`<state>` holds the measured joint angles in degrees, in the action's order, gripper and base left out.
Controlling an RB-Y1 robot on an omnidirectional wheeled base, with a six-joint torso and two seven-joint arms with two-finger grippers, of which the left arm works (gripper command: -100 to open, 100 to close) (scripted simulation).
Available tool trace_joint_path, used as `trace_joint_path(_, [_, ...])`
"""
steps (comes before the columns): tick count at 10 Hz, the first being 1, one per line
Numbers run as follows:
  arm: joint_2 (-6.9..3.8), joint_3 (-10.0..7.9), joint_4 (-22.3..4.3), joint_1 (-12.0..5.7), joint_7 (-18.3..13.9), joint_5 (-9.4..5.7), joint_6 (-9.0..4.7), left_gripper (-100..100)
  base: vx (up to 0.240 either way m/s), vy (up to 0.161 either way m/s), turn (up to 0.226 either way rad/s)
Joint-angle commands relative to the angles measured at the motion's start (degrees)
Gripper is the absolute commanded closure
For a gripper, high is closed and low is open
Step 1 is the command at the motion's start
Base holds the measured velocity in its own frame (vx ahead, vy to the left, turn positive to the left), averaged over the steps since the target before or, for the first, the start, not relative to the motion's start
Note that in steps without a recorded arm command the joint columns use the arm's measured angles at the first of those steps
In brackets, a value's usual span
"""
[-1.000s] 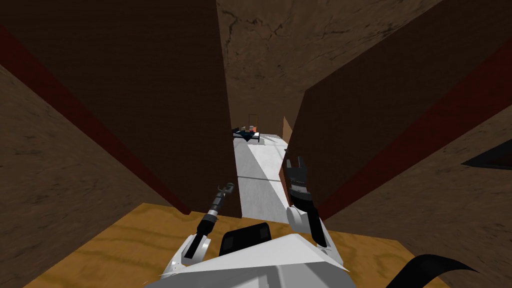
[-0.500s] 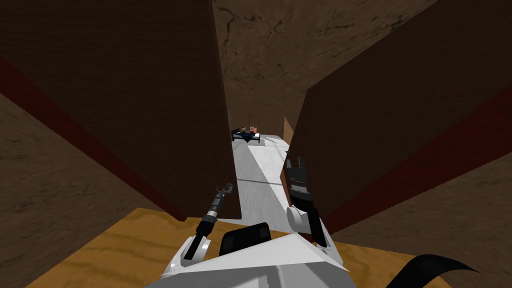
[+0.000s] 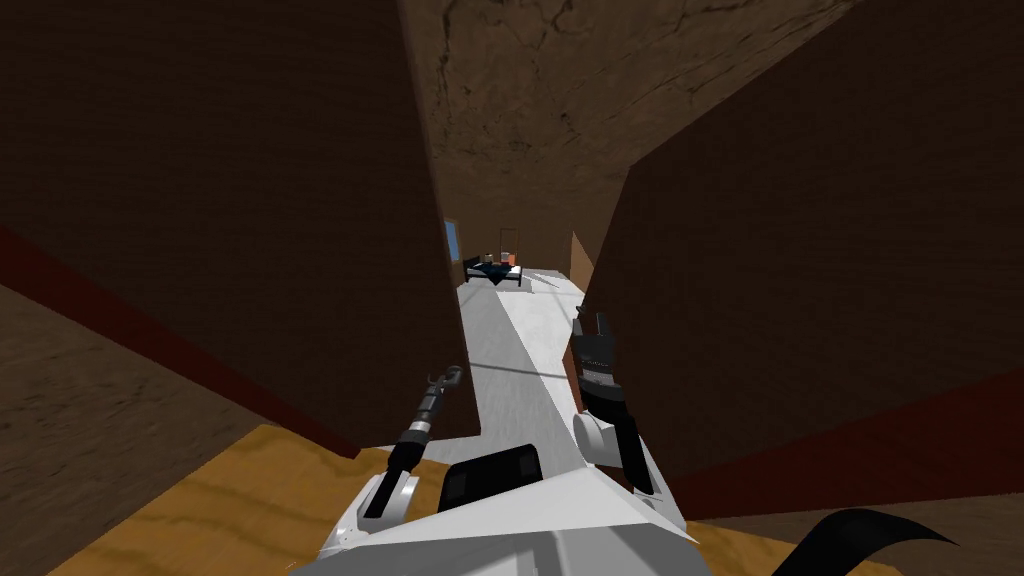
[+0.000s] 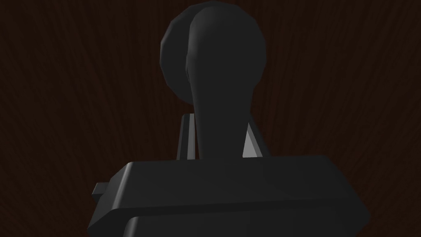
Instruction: Push the door open
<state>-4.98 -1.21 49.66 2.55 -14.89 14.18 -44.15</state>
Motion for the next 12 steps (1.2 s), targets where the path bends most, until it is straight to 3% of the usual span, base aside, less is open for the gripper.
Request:
trace_joint_path(1, [-0.47, -1.97, -0.47, -0.88, 0.77, -1.06, 0.09, 100, 0.153, -0.105, 0.076])
trace_joint_path(12, [0.9, -9.44, -2.83, -2.48, 5.29, -5.65, 0.69, 100, 0.164, -0.102, 0.067])
